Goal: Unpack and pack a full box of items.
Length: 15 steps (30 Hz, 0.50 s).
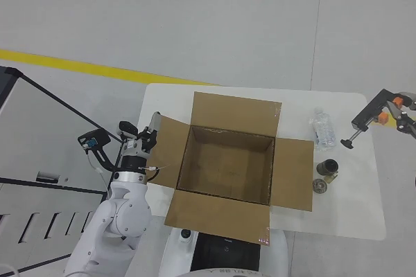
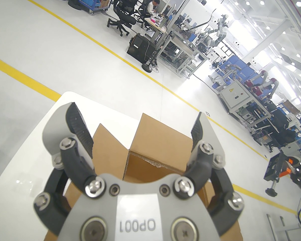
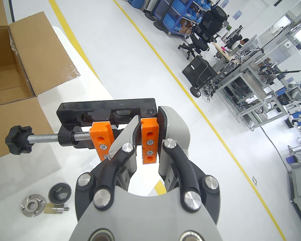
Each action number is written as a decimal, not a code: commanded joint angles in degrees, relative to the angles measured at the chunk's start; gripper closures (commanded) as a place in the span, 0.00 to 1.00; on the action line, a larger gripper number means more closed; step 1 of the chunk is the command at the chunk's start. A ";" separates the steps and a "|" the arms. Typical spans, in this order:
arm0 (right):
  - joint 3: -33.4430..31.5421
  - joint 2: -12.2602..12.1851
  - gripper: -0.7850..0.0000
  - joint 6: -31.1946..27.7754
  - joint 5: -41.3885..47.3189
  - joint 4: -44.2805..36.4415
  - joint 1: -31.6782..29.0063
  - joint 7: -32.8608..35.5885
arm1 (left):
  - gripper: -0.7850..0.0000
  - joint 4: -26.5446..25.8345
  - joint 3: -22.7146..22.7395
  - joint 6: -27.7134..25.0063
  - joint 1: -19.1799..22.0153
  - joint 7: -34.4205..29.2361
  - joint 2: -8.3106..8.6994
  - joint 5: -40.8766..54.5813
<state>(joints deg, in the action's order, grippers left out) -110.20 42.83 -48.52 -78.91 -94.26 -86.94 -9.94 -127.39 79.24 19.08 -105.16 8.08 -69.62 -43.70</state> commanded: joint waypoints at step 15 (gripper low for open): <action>-3.55 -1.49 1.00 -9.48 17.69 13.96 -2.90 19.56 | 0.00 0.00 0.00 -0.01 -0.01 0.00 0.00 0.00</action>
<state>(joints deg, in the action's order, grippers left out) -113.01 41.59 -58.06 -62.21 -80.55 -88.38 8.74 -127.39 79.24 19.08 -105.16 8.08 -69.62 -43.70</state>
